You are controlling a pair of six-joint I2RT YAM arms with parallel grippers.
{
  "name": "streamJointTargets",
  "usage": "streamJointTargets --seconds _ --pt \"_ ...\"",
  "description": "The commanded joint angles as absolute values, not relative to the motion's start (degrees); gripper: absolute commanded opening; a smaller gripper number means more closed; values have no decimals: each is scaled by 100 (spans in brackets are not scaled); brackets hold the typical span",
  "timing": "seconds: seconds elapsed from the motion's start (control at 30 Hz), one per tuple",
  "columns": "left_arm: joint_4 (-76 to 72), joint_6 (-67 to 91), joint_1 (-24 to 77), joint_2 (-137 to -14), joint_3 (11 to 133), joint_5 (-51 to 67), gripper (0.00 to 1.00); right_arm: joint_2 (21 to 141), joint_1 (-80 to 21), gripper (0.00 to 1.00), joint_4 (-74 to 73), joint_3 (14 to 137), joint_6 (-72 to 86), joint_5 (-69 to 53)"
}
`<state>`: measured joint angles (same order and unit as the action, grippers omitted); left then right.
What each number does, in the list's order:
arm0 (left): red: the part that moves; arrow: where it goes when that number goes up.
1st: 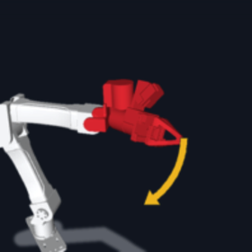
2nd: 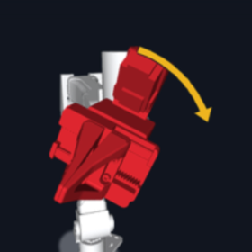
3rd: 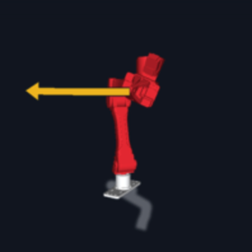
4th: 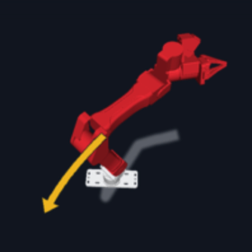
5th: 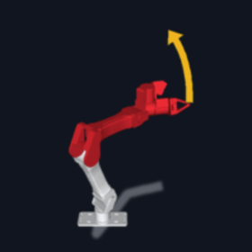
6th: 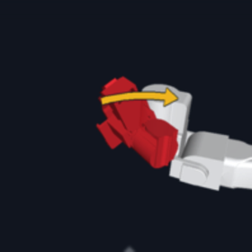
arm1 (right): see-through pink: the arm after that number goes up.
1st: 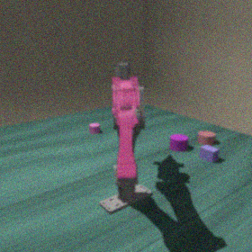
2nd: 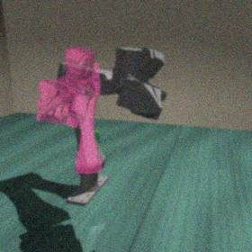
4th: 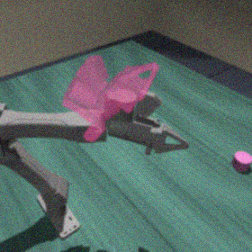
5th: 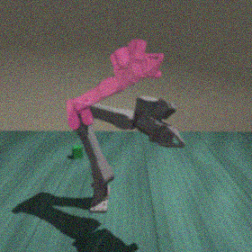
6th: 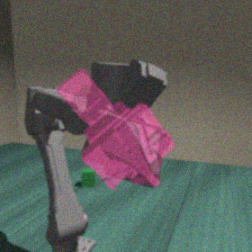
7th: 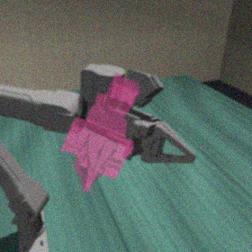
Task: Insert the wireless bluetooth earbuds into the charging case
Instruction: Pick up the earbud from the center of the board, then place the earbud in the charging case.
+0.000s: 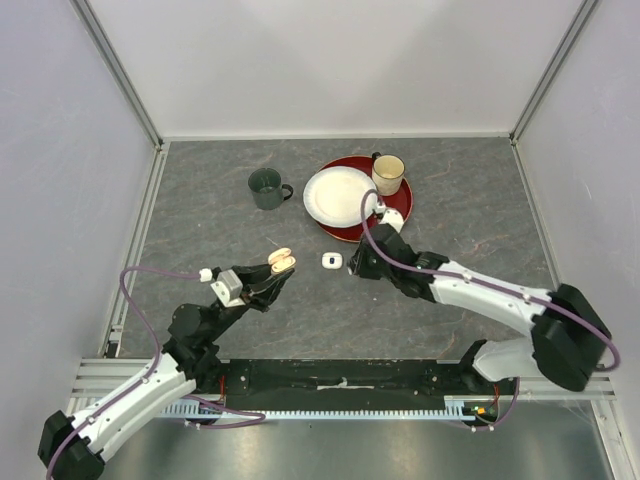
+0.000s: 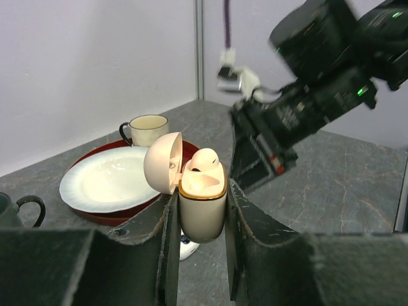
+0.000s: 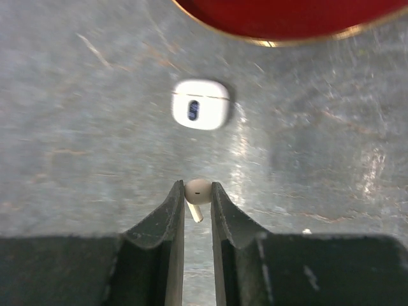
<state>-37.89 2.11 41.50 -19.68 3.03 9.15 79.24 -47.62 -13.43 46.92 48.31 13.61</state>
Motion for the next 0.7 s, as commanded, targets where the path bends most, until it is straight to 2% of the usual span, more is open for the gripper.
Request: streamJointTargets --seconds 0.0,0.13,0.27,0.67 --pt "-4200 290 4131 -2232 554 879 2 6963 -4772 0 -45 4255 4737 1686" --pt "-4543 378 4140 -2539 545 826 2 6092 -4878 0 1587 3481 4598 2091" --pt "-4851 492 4131 -2882 589 905 2 5635 -5001 0 2301 3323 4273 2241" --pt "-5502 677 4131 -3621 668 1143 2 5633 -6116 0 4876 2989 2945 2303"
